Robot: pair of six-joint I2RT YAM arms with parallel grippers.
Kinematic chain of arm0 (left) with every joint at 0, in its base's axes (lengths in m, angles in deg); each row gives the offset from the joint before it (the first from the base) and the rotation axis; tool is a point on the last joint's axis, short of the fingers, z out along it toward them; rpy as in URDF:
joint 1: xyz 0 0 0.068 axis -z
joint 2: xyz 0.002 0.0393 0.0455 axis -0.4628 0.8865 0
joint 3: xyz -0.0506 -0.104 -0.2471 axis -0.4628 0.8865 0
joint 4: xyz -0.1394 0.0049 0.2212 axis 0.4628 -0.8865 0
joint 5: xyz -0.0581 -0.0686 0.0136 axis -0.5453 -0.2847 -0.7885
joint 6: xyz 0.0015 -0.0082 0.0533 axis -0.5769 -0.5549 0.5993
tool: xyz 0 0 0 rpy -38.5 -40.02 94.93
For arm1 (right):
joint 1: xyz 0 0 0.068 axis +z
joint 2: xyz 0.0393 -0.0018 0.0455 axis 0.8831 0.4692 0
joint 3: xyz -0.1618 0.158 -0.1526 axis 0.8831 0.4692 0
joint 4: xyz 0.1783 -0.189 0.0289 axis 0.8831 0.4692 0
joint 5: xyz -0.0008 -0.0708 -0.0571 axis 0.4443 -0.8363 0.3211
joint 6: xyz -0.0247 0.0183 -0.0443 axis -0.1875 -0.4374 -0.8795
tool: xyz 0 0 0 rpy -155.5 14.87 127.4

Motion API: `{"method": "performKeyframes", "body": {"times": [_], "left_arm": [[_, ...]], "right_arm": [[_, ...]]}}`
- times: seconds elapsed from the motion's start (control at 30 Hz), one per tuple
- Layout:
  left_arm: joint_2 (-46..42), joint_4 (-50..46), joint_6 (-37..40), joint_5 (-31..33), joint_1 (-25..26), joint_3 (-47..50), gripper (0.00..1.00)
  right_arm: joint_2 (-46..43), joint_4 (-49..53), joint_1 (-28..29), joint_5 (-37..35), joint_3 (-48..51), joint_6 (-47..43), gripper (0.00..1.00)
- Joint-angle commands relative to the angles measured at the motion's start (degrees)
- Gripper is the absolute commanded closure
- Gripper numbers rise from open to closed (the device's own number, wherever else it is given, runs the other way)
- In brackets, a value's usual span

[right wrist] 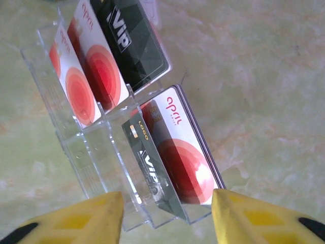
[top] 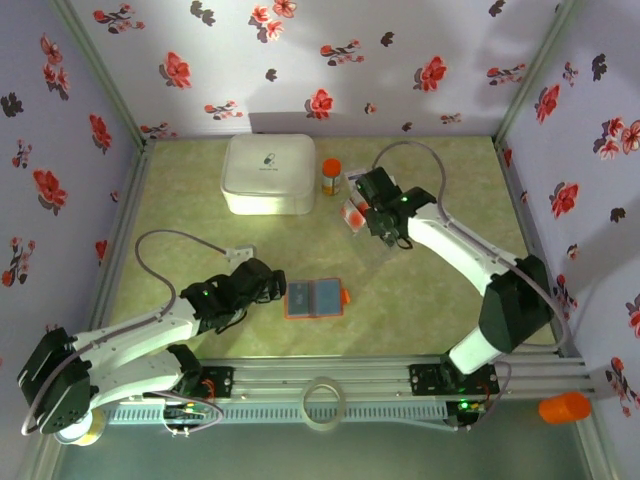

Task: Put the credit cards into the card holder
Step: Pick up the credit card from the storage box.

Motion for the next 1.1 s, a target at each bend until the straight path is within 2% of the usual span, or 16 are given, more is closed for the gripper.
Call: {"method": "performKeyframes", "body": {"times": [0.0, 0.1, 0.33, 0.8, 0.87, 1.07], "left_arm": [[-0.4, -0.5, 1.0, -0.2, -0.5, -0.6, 0.0], [-0.9, -0.2, 0.8, -0.3, -0.6, 0.0, 0.0], [-1.0, 0.6, 0.4, -0.8, -0.7, 0.9, 0.0], [-0.1, 1.4, 0.5, -1.2, -1.0, 1.1, 0.0], [0.0, 1.6, 0.5, -1.2, -1.0, 1.1, 0.0], [0.5, 2.0, 0.6, -1.5, -1.2, 1.1, 0.0]], "right_arm": [[2.0, 3.7, -1.1, 0.3, -2.2, -1.0, 0.58], [3.3, 3.6, -1.9, 0.6, -2.3, -1.2, 0.6], [6.6, 3.4, -2.7, 1.9, -3.5, -2.1, 0.75], [10.2, 2.8, -3.3, 1.9, -4.1, -3.1, 0.76], [10.2, 2.8, -3.3, 3.8, -4.1, -3.3, 0.77], [10.3, 2.6, -3.4, 5.5, -4.4, -4.3, 0.84]]}}
